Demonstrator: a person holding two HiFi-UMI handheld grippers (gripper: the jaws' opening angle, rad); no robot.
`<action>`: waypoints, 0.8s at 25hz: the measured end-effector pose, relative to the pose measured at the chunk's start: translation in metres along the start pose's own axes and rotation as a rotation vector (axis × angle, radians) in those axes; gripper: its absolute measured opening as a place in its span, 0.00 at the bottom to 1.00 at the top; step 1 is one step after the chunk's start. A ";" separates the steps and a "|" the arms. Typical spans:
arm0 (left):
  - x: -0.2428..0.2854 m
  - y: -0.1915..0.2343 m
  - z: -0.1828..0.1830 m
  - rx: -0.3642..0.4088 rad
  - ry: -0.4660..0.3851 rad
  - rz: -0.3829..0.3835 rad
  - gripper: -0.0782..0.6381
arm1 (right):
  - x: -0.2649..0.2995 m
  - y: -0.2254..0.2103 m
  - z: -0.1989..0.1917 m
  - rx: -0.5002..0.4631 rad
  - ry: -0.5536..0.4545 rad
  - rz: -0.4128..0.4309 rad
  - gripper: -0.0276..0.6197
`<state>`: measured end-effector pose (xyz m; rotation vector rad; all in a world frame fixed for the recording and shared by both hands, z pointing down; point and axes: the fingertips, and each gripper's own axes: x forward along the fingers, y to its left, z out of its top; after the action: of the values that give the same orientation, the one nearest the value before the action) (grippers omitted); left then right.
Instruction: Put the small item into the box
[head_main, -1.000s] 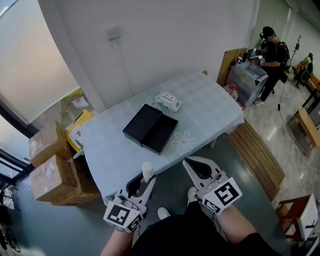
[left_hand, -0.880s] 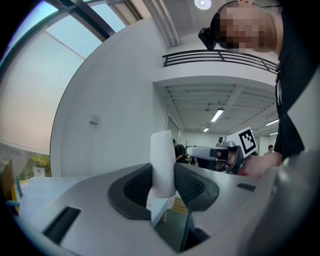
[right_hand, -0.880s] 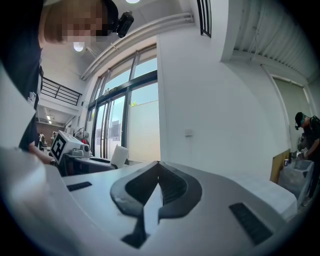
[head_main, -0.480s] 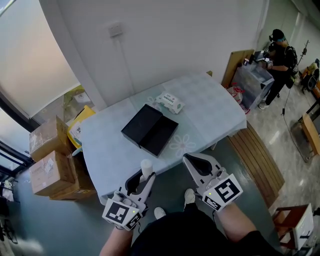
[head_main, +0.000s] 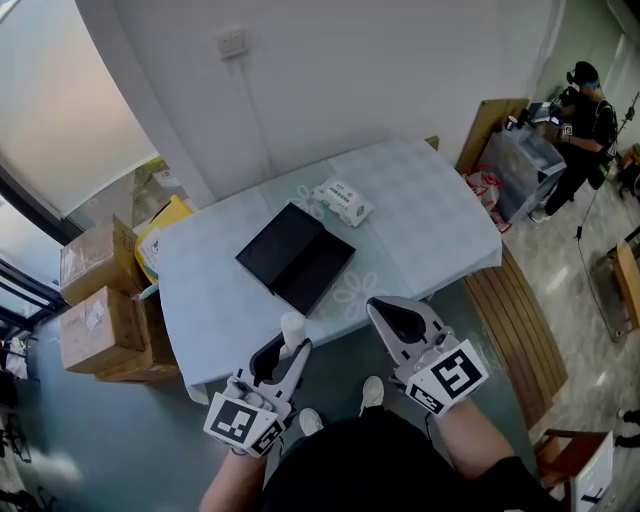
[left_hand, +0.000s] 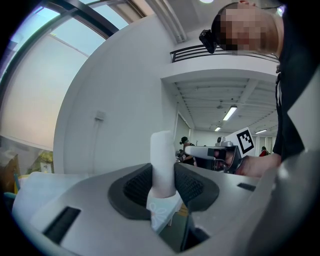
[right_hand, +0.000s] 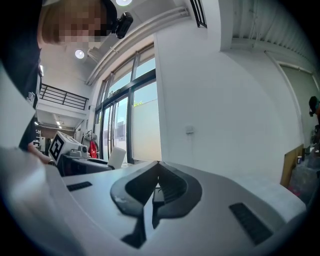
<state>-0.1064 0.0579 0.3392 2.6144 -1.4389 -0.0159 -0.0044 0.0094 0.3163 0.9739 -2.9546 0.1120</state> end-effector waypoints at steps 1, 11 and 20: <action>0.005 0.000 -0.001 -0.001 0.003 0.006 0.30 | 0.001 -0.006 0.000 0.003 0.000 0.006 0.06; 0.054 0.001 -0.001 0.000 0.014 0.086 0.30 | 0.012 -0.058 -0.007 0.032 0.003 0.081 0.06; 0.089 -0.005 -0.002 -0.001 0.014 0.152 0.30 | 0.016 -0.090 -0.012 0.041 0.014 0.159 0.06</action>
<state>-0.0544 -0.0140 0.3469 2.4916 -1.6274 0.0201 0.0365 -0.0709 0.3345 0.7374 -3.0245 0.1825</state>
